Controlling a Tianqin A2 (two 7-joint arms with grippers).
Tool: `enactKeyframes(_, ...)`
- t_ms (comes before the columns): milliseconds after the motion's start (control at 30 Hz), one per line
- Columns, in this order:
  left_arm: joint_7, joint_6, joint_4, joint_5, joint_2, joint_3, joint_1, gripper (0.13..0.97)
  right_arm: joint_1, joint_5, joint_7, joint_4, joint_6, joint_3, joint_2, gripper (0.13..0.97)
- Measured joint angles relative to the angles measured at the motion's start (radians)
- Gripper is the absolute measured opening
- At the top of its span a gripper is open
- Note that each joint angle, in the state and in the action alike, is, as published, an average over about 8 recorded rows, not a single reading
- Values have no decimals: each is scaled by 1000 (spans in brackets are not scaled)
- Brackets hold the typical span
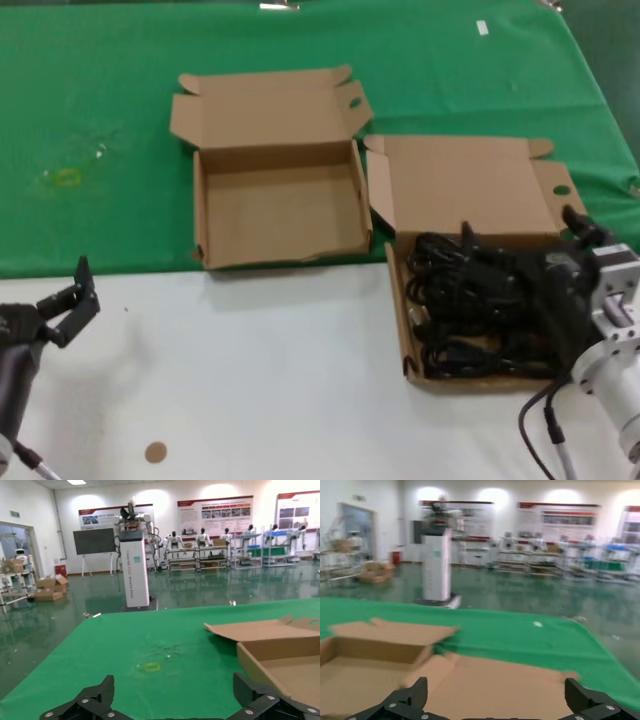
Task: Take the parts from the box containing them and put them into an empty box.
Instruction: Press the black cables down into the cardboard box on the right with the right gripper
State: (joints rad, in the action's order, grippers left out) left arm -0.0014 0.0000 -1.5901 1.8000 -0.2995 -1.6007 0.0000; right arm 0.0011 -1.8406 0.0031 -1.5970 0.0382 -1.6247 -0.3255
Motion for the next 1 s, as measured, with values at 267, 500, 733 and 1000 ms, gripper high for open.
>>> enactKeyframes(267,0,0,0,0,0,0,0,750,4,-9,1,3,13,4,-2,966)
enactKeyframes(500,0,0,0,0,0,0,0,677,14,-14,-3,-12,5,-18,-45,966)
enactKeyframes(733,0,0,0,0,0,0,0,514,47,-99,11,-32,35,-109,-214,966)
enactKeyframes(1000,0,0,0,0,0,0,0,319,128,-181,74,-62,-13,-251,-511,966)
